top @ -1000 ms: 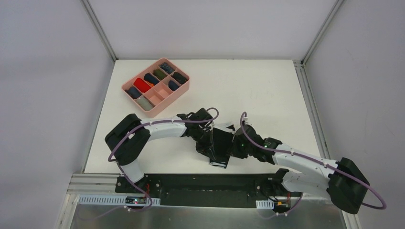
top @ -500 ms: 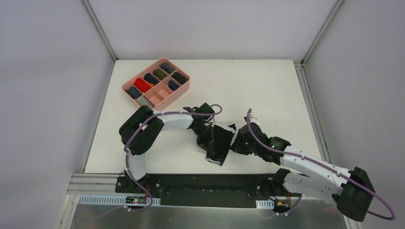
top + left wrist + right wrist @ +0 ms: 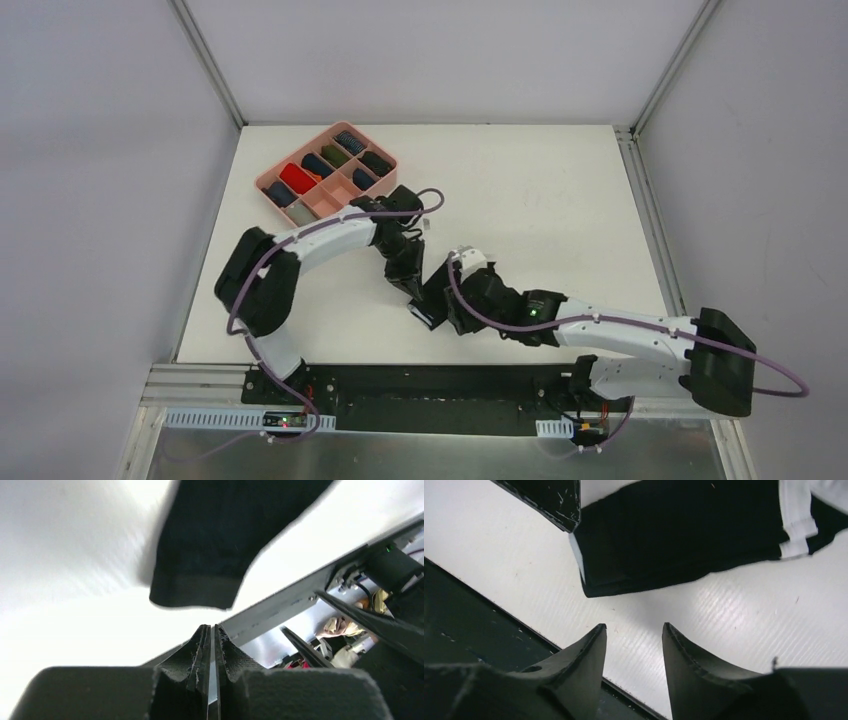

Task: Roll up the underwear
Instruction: Roll the underwear to the center of the board.

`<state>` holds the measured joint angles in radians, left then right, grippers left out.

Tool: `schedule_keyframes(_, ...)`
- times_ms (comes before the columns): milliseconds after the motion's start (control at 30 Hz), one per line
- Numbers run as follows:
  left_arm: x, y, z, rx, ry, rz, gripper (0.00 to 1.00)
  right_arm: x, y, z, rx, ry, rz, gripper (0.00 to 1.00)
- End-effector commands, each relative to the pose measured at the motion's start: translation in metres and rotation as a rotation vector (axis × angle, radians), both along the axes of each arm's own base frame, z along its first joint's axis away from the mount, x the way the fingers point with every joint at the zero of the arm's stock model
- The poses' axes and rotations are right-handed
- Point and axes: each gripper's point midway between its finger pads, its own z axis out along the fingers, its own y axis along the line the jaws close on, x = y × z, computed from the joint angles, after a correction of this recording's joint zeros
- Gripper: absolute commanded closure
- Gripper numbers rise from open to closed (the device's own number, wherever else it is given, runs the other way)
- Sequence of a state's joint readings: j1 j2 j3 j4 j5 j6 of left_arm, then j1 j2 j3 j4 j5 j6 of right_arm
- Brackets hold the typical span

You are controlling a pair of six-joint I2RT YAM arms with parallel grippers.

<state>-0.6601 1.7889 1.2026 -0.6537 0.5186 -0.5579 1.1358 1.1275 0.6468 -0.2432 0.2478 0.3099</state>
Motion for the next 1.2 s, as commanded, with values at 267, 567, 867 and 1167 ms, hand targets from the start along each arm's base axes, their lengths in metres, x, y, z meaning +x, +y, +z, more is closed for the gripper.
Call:
schedule_keyframes(267, -0.005, 0.101, 0.044, 0.107, -0.117, 0.299, 0.91, 0.001, 0.072, 0.004, -0.378, -0.256, 0.401, 0.41)
schedule_keyframes(567, 0.000, 0.123, 0.043, 0.113, -0.126, 0.393, 0.92, -0.001, 0.072, -0.026, -0.484, -0.211, 0.429, 0.40)
schedule_keyframes(867, 0.002, 0.117, 0.036, 0.081, -0.085, 0.392, 0.93, 0.000, 0.065, -0.060, -0.546, -0.221, 0.397, 0.49)
schedule_keyframes(1167, -0.002, 0.107, 0.031, 0.037, -0.026, 0.418, 0.91, -0.001, 0.065, -0.064, -0.457, -0.197, 0.355, 1.00)
